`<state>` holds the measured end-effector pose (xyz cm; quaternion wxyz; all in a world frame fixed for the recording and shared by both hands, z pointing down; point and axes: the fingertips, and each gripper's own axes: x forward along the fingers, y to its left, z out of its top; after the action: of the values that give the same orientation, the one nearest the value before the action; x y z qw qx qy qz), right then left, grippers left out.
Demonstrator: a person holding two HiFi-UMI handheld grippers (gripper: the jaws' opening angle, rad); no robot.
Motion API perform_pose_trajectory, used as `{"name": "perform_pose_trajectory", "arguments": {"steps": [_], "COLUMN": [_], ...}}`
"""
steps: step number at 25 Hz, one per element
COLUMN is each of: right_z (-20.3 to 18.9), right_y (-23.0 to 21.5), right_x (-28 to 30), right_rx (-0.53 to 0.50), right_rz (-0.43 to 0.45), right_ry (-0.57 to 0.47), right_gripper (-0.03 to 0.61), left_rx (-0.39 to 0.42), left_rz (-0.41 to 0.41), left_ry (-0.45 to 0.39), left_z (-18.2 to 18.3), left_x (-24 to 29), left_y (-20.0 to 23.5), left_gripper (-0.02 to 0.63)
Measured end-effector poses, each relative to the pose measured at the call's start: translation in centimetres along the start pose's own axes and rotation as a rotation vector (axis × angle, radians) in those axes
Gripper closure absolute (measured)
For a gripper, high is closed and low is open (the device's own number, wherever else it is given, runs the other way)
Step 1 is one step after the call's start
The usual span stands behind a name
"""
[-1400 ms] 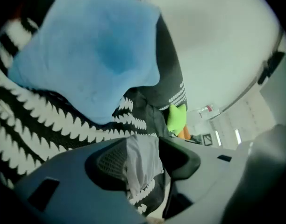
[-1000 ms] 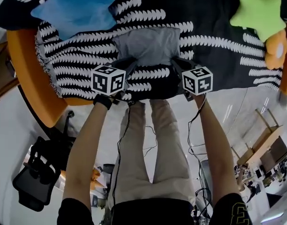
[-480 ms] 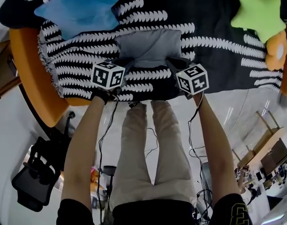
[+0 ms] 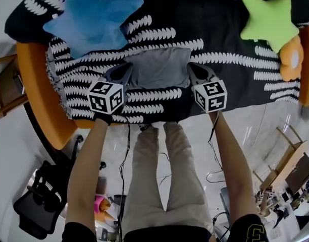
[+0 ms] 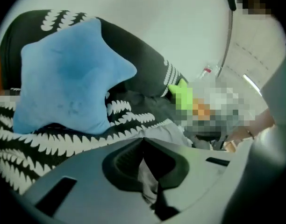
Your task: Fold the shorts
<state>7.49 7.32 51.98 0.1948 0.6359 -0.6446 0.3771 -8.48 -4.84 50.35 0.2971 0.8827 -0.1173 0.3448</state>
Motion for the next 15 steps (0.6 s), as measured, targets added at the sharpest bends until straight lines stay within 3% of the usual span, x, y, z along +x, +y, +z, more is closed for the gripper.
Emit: {"name": "perform_pose_trajectory", "arguments": {"steps": [5, 7, 11, 13, 15], "right_z": [-2.2, 0.0, 3.5, 3.5, 5.1], "right_y": [-1.9, -2.6, 1.1, 5.9, 11.8], "right_x": [3.7, 1.4, -10.7, -19.2, -27.7], "right_rx": [-0.065, -0.054, 0.096, 0.195, 0.221], "right_rz": [-0.152, -0.187, -0.128, -0.079, -0.043], "right_ry": [0.155, 0.091, -0.064, -0.073, -0.081], "right_gripper": [0.561, 0.561, 0.561, 0.561, 0.561], "left_rx": [0.126, 0.143, 0.167, 0.176, 0.219], "left_rz": [0.141, 0.153, 0.08, 0.024, -0.006], "left_ry": [0.149, 0.095, -0.061, -0.107, -0.152], "left_z": [-2.9, -0.2, 4.2, 4.1, 5.1], "left_x": [3.5, 1.1, -9.6, -17.1, -24.8], "left_y": [2.8, 2.9, -2.8, -8.5, -15.5], "left_gripper": [0.6, 0.6, 0.6, 0.6, 0.6]}}
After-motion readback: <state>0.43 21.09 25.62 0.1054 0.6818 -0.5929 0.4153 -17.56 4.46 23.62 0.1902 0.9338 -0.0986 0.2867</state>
